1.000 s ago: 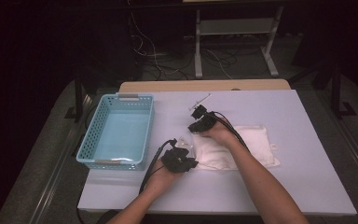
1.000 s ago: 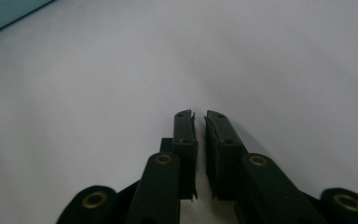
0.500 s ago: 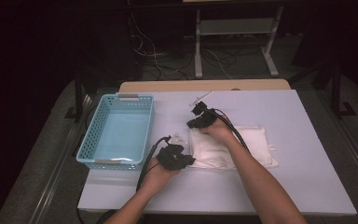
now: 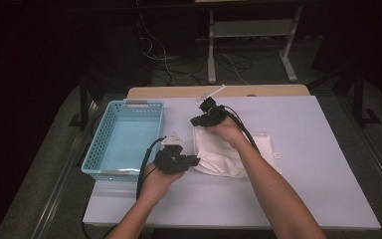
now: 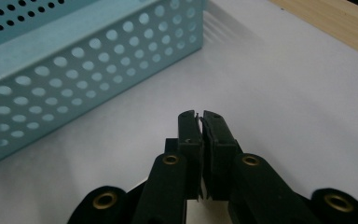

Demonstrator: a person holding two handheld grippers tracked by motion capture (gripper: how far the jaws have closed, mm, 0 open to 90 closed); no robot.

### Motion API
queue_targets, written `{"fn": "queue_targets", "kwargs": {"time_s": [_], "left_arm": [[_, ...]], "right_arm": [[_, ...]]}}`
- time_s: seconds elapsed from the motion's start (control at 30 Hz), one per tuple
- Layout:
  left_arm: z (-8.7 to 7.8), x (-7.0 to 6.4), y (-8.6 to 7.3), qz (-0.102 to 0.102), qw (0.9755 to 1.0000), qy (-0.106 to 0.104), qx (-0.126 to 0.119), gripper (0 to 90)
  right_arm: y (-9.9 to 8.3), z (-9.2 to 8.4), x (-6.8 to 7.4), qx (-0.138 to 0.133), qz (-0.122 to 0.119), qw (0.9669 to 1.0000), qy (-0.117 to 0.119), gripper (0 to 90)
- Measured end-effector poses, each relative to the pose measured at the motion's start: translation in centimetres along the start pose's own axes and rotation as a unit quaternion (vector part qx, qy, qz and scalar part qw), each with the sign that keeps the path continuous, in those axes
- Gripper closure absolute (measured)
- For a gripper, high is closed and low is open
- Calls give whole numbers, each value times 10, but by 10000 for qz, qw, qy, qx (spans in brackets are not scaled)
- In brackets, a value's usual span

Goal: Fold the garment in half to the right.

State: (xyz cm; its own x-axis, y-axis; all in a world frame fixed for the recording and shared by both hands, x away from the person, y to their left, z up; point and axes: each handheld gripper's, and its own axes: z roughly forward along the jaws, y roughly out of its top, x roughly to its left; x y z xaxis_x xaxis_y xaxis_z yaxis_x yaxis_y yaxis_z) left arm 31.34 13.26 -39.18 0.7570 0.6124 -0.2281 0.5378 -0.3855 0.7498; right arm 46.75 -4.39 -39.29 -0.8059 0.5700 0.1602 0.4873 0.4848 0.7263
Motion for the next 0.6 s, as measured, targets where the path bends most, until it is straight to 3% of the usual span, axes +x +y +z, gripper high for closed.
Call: {"fn": "queue_targets", "kwargs": {"time_s": [0.23,0.6], "left_arm": [[2,5,1,101,9998,-172,30,828],[11,-3,17,352,9984,-423,-110,828]], "right_arm": [[-1,1,0,-15,16,10000,64,856],[-11,-21,-15,-283,176,9994,87,855]]}}
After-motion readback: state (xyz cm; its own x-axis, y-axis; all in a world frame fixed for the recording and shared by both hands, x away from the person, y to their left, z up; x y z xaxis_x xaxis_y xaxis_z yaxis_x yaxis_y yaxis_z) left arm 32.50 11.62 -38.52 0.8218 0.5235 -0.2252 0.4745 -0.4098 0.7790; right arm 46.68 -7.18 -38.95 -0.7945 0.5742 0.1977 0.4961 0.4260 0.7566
